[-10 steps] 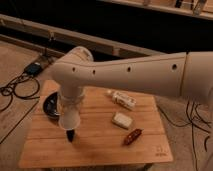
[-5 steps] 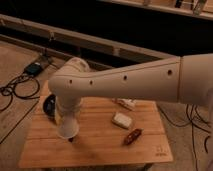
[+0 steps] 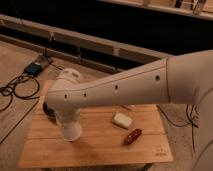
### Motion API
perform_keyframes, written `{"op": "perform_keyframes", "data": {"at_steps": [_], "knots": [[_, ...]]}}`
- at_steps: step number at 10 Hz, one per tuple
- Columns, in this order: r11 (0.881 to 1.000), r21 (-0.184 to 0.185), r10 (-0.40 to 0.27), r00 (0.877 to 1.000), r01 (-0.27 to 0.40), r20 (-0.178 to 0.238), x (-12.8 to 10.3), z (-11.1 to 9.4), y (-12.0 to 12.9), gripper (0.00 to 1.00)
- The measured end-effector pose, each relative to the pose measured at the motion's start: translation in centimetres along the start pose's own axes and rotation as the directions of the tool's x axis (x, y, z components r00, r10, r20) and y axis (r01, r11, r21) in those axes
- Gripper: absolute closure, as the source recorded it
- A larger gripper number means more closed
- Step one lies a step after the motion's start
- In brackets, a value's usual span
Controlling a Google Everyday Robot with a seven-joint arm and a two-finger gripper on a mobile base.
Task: Place the ceramic cup over the eraser
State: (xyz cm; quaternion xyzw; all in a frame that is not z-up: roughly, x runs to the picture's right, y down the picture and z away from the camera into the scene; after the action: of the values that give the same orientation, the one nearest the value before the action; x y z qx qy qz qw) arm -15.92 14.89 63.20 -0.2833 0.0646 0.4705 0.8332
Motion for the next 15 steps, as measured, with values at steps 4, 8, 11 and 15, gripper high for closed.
{"op": "perform_keyframes", "data": {"at_steps": [4, 8, 11, 15], "knots": [[0.999, 0.053, 0.002, 1.000, -0.001, -0.019, 0.2, 2.7, 1.6, 1.00], [0.999, 0.000, 0.054, 0.997, -0.054, -0.057, 0.2, 5.1, 3.5, 1.00], [0.997, -0.009, 0.079, 0.993, -0.080, -0.082, 0.2, 6.5, 3.2, 1.00], [0.998, 0.032, 0.061, 0.994, -0.059, -0.093, 0.0, 7.2, 1.7, 1.00]]}}
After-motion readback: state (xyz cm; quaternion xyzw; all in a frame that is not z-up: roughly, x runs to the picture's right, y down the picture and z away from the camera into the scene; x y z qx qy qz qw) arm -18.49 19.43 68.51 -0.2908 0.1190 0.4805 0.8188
